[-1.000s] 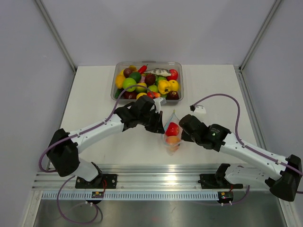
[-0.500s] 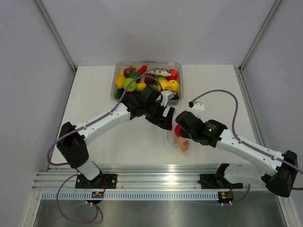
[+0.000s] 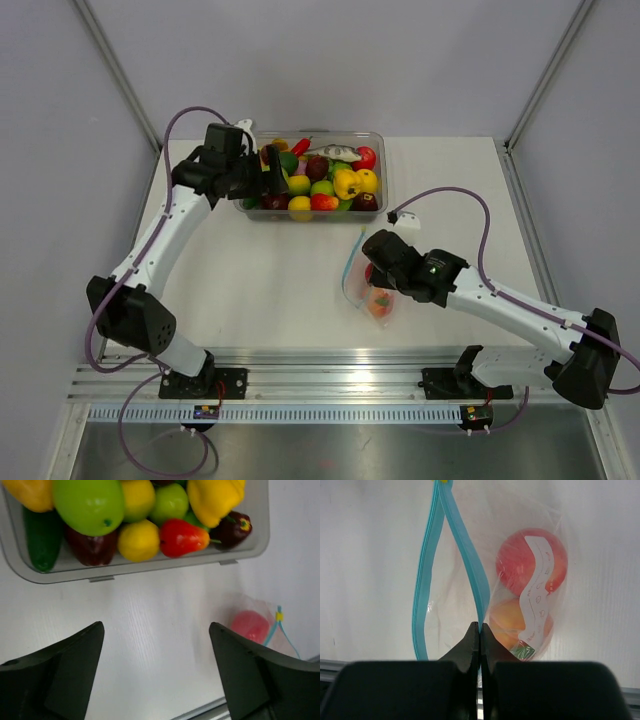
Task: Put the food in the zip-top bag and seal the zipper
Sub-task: Adjust the zipper food storage bag at the center of the board, then pick up the fake fruit from the bin.
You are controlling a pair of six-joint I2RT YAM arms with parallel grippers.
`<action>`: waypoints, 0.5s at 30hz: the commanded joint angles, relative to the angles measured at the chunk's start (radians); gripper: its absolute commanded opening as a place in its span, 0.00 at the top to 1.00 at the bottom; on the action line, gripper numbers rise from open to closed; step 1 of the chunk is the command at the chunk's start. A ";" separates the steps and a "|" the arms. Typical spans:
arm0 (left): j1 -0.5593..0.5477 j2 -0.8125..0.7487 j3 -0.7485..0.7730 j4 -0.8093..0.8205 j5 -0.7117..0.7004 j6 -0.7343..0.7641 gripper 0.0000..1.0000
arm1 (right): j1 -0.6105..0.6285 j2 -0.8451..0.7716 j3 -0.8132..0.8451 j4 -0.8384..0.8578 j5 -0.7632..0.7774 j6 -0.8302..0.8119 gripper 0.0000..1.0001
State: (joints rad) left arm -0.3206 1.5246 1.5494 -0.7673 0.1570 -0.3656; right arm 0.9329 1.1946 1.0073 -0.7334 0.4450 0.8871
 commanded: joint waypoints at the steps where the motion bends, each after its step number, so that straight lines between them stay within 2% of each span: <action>1: 0.012 0.068 0.104 0.013 -0.152 -0.065 0.02 | -0.003 -0.012 0.028 0.057 -0.022 -0.014 1.00; 6: 0.035 0.233 0.231 0.025 -0.263 -0.078 0.01 | -0.005 -0.009 0.031 0.058 -0.026 -0.022 1.00; 9: 0.043 0.333 0.317 0.022 -0.274 -0.085 0.01 | -0.003 -0.015 0.027 0.058 -0.031 -0.019 1.00; 15: 0.043 0.430 0.373 0.049 -0.307 -0.145 0.02 | -0.005 -0.039 0.005 0.086 -0.055 -0.019 1.00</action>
State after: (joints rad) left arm -0.2817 1.9461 1.8687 -0.7639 -0.1005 -0.4660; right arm 0.9329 1.1889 1.0069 -0.6991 0.3992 0.8745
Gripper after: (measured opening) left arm 0.986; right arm 0.011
